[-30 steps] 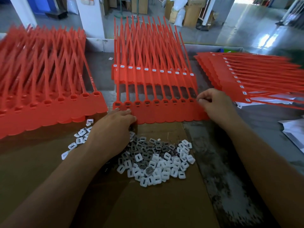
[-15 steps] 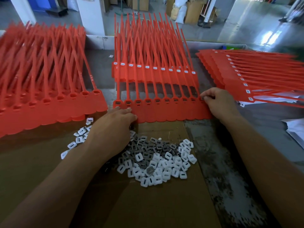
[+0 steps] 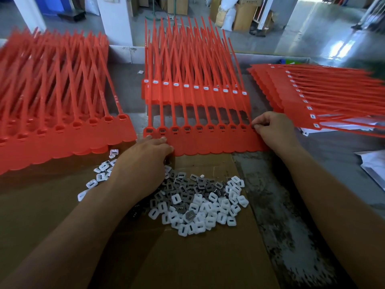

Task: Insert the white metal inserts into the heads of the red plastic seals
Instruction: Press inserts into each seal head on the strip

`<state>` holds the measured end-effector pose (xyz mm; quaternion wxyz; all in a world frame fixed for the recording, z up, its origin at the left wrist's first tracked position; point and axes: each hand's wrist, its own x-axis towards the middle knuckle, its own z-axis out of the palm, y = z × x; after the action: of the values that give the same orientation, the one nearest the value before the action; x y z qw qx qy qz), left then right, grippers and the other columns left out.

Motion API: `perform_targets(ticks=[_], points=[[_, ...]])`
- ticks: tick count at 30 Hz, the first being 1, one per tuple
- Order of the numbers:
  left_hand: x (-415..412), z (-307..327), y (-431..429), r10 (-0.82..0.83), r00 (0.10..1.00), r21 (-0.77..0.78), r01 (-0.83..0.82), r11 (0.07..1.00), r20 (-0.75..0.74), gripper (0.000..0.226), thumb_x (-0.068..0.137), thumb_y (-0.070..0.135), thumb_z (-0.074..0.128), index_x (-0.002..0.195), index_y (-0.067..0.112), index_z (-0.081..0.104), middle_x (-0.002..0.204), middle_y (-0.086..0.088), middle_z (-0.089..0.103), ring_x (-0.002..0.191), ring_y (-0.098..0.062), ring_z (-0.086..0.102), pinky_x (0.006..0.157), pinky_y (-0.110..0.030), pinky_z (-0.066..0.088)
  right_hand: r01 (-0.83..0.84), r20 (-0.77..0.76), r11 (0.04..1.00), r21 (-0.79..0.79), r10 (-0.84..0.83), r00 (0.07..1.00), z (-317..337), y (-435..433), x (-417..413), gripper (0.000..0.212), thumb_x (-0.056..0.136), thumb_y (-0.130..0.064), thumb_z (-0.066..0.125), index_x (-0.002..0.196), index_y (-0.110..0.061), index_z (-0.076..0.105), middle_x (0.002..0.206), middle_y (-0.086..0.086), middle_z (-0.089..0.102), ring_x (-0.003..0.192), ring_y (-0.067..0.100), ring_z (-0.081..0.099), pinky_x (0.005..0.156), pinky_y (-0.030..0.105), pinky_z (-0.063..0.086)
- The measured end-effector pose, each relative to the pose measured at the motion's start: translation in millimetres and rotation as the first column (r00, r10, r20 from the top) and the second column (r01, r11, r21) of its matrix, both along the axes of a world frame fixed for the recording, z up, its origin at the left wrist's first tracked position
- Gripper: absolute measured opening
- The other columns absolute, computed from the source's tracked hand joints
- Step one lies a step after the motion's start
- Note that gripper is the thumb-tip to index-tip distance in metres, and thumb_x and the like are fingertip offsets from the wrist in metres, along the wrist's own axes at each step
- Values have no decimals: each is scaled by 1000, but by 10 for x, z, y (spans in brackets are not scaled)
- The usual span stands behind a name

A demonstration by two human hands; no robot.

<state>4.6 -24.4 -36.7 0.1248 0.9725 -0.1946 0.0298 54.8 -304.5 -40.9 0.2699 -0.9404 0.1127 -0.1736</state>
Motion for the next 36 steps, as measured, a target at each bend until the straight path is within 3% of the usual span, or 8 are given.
perform_targets(ticks=[5,11,14,17,19,23,27,36], points=[[4,-5,2,-4,1000,0,4,1000,-8,50,89,3,41,134,23,45,147,3,34,136,-17,27,110,-30,21,86,38,995,54,-88,995,-33,11,41,22,80,-2,60,101,-6,64,104,9,65,99,22,58,75,14,32],[-5,20,15,-21,1000,-3,21,1000,-3,53,88,0,40,135,24,44,148,4,32,136,-14,27,111,-26,16,30,107,1000,0,-30,994,63,199,-94,20,87,-4,53,105,-4,62,107,11,61,98,20,56,81,18,33],[0,44,6,-50,999,16,51,999,-12,55,87,-1,40,135,26,43,148,8,32,135,-10,28,109,-24,16,-253,55,967,-12,253,966,227,471,-305,12,87,-10,59,96,-14,65,89,-9,60,79,0,52,70,3,32],[-1,58,-1,-66,997,31,67,997,-42,53,89,2,40,135,28,43,148,11,31,136,-12,26,109,-28,21,-616,-265,787,18,598,757,354,820,-525,13,88,-17,59,98,-17,66,79,-25,50,73,-14,48,68,-7,33],[-5,56,0,-66,996,49,69,996,-63,53,90,4,41,137,29,40,149,12,28,138,-13,23,110,-30,20,-713,-353,701,11,670,653,356,1014,-597,18,88,-21,59,103,-16,67,81,-20,50,73,-10,48,67,0,39],[-15,48,24,-77,996,15,77,997,-50,50,88,5,44,134,26,45,147,8,33,134,-12,30,108,-26,24,-727,-351,685,-41,672,652,302,1211,-608,24,86,-29,62,107,-19,68,89,-14,50,84,1,47,71,14,39],[-8,83,76,2,1000,-107,-4,994,-25,44,81,-5,45,117,13,63,129,-1,52,116,-17,49,97,-27,37,-705,-290,709,-8,673,681,279,1291,-576,21,87,-26,62,105,-18,69,94,-10,61,84,0,48,70,10,37],[1,107,101,-25,998,-117,18,993,-56,30,82,1,48,100,11,70,110,-4,62,103,-20,55,90,-36,42,-733,-277,681,-9,702,656,238,1460,-503,17,82,-18,67,98,-11,68,102,2,65,96,15,58,85,27,44]])
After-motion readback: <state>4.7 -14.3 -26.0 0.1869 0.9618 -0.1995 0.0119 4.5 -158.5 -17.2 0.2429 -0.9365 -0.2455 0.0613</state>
